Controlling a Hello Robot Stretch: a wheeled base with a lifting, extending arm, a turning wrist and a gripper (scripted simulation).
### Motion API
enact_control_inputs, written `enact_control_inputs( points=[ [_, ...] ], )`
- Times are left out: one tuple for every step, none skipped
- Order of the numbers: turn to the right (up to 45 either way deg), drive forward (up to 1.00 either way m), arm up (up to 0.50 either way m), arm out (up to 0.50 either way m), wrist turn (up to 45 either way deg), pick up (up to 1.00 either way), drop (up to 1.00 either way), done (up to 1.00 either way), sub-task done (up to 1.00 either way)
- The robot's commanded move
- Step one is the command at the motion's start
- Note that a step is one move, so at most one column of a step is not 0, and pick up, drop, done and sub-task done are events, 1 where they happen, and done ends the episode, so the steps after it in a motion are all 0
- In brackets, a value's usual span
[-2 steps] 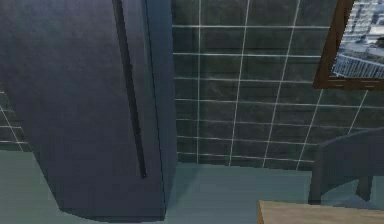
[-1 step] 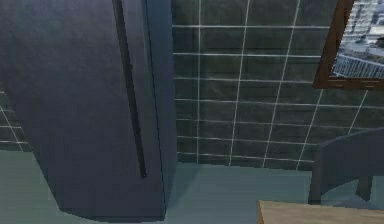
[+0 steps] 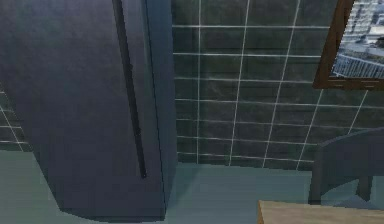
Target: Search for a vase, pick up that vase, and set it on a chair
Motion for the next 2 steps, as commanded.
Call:
enact_control_inputs(
  points=[
    [0.0,0.00,0.00,-0.08,0.0,0.00,0.00,0.00,0.00],
    [0.0,0.00,0.00,0.00,0.0,0.00,0.00,1.00,0.00]
  ],
)
